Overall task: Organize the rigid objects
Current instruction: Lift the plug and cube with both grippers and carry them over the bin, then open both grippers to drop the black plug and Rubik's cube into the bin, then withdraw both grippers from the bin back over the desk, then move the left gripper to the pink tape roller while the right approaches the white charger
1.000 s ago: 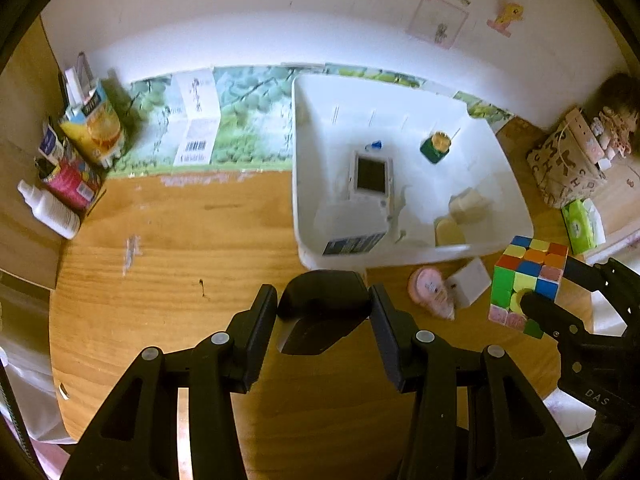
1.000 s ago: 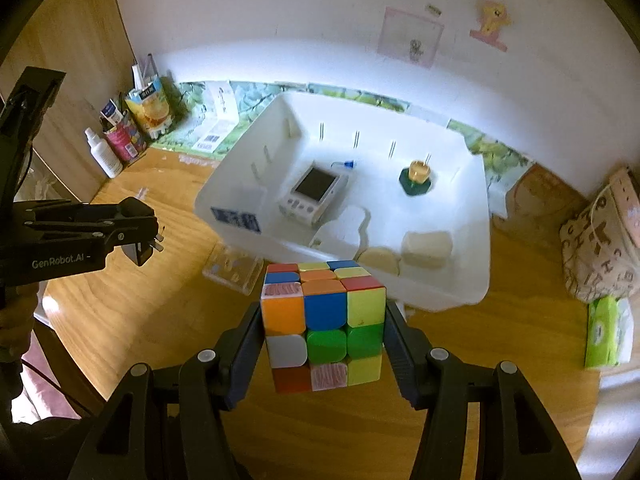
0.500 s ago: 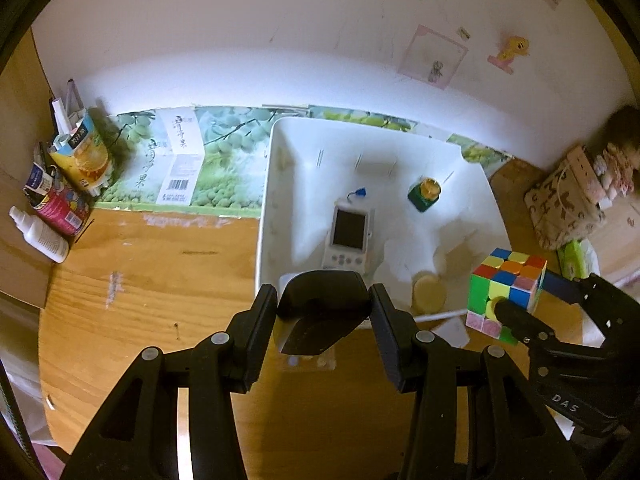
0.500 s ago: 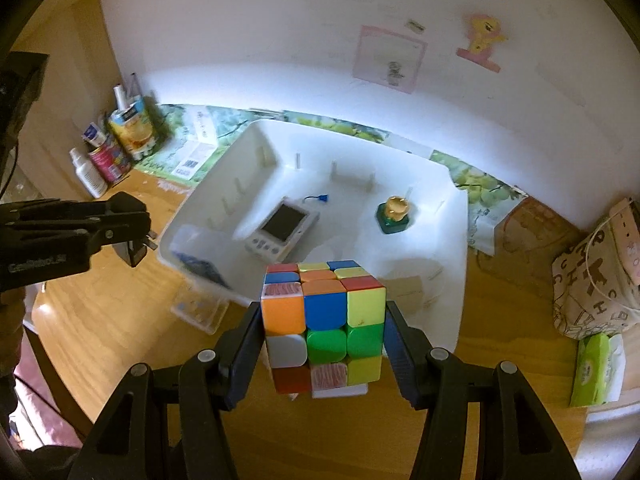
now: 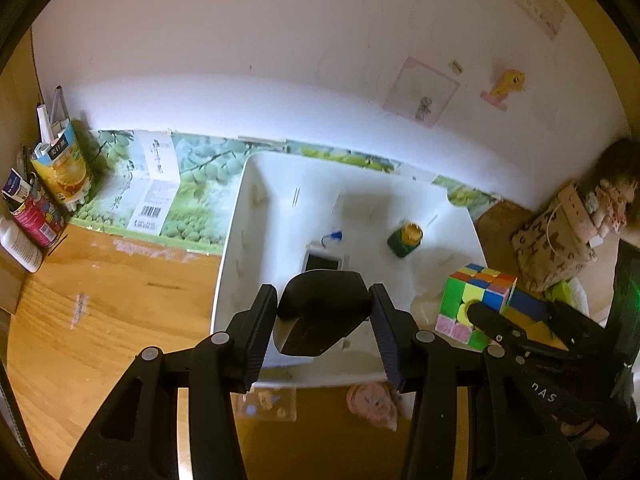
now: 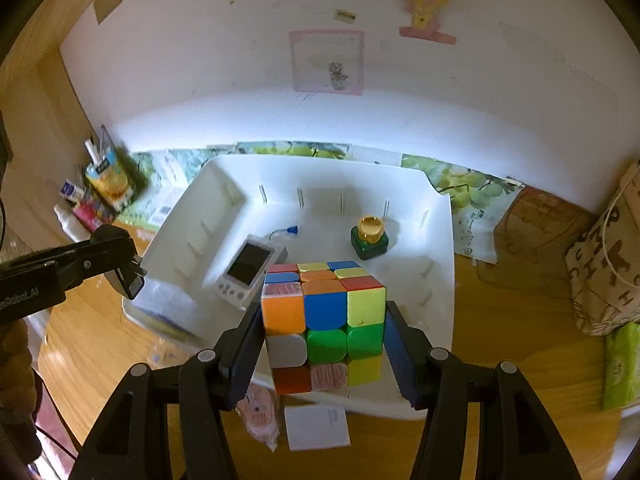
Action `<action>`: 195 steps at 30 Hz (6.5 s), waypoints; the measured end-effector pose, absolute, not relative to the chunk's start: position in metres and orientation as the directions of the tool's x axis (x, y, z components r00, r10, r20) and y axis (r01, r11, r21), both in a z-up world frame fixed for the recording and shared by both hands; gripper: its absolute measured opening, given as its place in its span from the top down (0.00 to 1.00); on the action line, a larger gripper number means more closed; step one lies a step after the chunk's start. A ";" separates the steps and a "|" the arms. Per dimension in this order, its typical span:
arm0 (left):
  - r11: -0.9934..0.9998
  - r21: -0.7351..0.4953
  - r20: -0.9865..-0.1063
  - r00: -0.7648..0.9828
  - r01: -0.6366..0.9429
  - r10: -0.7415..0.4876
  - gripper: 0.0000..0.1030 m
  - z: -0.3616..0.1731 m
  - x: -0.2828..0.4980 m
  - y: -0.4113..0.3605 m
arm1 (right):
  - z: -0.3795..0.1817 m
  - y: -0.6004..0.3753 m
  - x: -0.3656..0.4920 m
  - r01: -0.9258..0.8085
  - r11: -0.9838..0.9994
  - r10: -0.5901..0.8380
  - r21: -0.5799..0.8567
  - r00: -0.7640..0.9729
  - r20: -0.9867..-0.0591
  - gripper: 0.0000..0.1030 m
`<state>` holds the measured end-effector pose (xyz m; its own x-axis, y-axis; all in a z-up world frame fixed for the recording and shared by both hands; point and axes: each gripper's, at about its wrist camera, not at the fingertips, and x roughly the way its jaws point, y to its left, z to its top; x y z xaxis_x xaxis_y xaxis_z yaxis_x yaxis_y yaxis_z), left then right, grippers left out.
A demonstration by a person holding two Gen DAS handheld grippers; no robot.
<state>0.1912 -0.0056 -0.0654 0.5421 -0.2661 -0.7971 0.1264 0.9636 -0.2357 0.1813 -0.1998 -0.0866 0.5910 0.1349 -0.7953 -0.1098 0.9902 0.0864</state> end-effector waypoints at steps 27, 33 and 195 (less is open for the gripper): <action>0.971 -0.229 -0.781 0.581 0.073 -0.228 0.45 -0.076 0.214 -0.015 | -0.100 -0.199 0.187 -0.229 0.964 0.260 0.135 0.708 -0.657 0.44; 0.973 -0.222 -0.778 0.591 0.058 -0.213 0.37 -0.069 0.205 -0.014 | -0.095 -0.199 0.182 -0.245 0.960 0.275 0.139 0.714 -0.643 0.43; 0.901 -0.184 -0.983 0.083 -0.392 -0.165 0.28 -0.219 0.165 -0.091 | -0.216 -0.220 0.104 -0.403 0.905 0.355 0.139 0.532 -0.769 0.21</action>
<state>0.1653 -0.0906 -0.2186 0.0828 -0.1651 -0.9828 -0.3916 0.9015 -0.1845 0.1035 -0.2198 -0.2162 0.5318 0.3550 -0.7689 -0.4031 0.9045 0.1388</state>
